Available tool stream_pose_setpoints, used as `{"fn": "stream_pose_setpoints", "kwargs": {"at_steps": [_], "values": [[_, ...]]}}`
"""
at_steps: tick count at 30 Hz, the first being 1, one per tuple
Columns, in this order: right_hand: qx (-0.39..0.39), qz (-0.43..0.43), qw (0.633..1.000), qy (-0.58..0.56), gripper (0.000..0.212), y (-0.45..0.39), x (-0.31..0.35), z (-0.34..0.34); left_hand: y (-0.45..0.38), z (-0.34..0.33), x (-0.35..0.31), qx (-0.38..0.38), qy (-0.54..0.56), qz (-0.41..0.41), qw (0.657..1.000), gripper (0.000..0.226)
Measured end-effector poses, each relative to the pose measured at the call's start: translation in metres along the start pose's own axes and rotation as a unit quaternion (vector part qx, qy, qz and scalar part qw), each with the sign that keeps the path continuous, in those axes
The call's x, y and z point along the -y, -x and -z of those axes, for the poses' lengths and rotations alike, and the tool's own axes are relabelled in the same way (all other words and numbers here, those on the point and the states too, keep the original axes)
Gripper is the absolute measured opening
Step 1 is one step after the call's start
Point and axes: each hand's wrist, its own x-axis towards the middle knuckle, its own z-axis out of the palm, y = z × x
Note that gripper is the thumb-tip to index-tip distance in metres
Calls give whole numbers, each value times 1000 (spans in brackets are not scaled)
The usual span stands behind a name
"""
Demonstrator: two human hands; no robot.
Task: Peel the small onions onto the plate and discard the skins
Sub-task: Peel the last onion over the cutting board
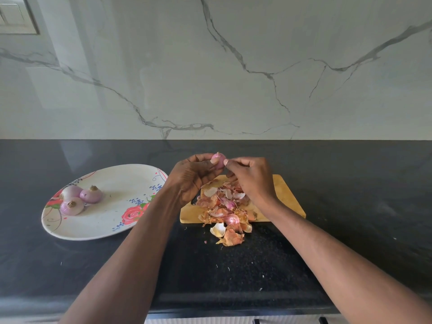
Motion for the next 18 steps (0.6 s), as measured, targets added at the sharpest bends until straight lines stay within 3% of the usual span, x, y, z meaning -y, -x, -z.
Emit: {"fn": "stream_pose_setpoints", "kwargs": {"at_steps": [4,6,18], "values": [[7,-131,979,-157,18,-8,1,5,-1,-1,1,7,-29,-16,999,27],[7,-154,973,-171,15,-8,2,7,0,-1,3,14,-58,-19,998,27],[-22,-113,986,-117,14,-3,-1,2,3,-6,7,-6,-56,-18,998,24]]}}
